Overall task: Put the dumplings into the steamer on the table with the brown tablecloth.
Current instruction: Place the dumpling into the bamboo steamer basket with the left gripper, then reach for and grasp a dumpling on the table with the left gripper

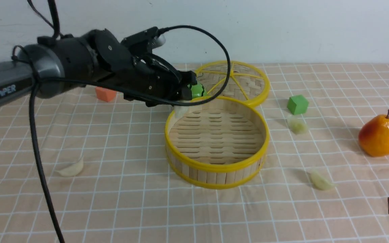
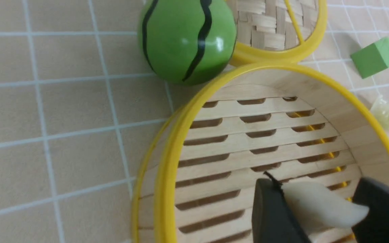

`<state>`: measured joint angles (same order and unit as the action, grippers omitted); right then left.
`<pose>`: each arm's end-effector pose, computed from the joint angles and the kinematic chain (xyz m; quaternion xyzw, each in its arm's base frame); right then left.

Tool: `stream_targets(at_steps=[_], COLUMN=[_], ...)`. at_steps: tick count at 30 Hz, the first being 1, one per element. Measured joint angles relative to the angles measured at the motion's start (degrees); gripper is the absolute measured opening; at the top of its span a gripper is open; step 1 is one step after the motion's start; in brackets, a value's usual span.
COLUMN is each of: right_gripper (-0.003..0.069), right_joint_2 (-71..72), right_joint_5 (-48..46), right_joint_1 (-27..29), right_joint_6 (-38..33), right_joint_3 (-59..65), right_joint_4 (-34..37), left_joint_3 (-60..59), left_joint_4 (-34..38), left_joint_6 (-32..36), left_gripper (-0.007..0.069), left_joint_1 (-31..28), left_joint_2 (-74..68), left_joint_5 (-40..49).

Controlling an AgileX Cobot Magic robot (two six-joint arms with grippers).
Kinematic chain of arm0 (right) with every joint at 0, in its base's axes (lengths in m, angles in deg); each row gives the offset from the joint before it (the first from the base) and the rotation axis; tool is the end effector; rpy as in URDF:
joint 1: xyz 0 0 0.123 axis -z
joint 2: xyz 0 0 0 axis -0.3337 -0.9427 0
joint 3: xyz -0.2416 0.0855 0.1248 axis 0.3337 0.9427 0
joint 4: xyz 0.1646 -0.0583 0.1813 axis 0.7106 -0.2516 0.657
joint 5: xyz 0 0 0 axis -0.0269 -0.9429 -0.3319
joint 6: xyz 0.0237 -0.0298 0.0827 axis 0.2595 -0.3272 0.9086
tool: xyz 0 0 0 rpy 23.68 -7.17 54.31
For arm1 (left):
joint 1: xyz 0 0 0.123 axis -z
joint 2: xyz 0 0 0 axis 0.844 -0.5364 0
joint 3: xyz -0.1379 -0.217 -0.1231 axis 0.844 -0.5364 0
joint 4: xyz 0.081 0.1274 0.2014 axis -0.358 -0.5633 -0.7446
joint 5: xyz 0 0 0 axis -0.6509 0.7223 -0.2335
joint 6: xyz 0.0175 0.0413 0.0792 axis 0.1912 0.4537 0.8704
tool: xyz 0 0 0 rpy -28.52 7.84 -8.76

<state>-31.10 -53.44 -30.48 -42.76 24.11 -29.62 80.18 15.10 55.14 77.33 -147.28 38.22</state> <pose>0.1633 0.0294 0.2671 -0.0118 0.8959 0.0657 0.4392 0.4274 -0.1772 0.2487 0.0231 0.8987 -0.2590 0.3531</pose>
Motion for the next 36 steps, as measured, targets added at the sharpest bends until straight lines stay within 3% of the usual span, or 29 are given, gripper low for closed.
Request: stream_targets(at_steps=[3, 5, 9, 13, 16, 20, 24, 29, 32, 36], right_gripper=[0.0039, 0.0041, 0.0044, 0.0049, 0.0050, 0.0050, 0.0053, 0.0059, 0.0062, 0.0066], right_joint_2=[0.00, 0.00, 0.00, 0.00, 0.00, 0.00, 0.00, 0.00, 0.00, 0.00], right_joint_5=[0.06, 0.06, 0.06, -0.14, -0.33, -0.32, -0.32, -0.32, -0.32, -0.32], right_joint_1=[0.00, 0.00, 0.00, 0.00, 0.00, 0.00, 0.00, 0.00, 0.00, 0.00], right_joint_6=[0.00, 0.00, 0.00, 0.00, 0.00, 0.00, 0.00, 0.00, 0.00, 0.00], right_joint_3=[0.00, 0.00, 0.00, 0.00, 0.00, 0.00, 0.00, 0.00, 0.00, 0.00], right_joint_4=[0.61, 1.10, 1.47, 1.47, 1.47, 1.47, 1.47, 1.53, 1.94, 2.50], left_joint_3=[-0.13, -0.23, -0.25, -0.25, -0.25, -0.20, 0.04, 0.04, 0.04, 0.04], left_joint_4=[6.66, 8.34, 13.00, 12.06, 6.75, -4.90, -25.05, -40.80, -42.81, -42.68], left_joint_6=[10.92, 14.20, 24.54, 29.44, 30.13, 26.61, 9.50, -10.17, -12.52, -13.39], left_gripper=[0.0296, 0.0300, 0.0436, 0.0540, 0.0564, 0.0568, 0.0569, 0.0544, 0.0510, 0.0396], left_joint_1=[0.00, 0.00, 0.00, -0.06, -0.19, -1.38, -4.74, -9.54, -11.10, -11.47], left_joint_2=[-4.36, -4.94, -4.68, -1.96, 2.80, 8.64, 10.69, 4.68, 1.64, -2.39], left_joint_5=[-3.15, -3.69, -3.95, -0.59, 0.62, 5.20, 21.10, 34.01, 36.09, 38.41])
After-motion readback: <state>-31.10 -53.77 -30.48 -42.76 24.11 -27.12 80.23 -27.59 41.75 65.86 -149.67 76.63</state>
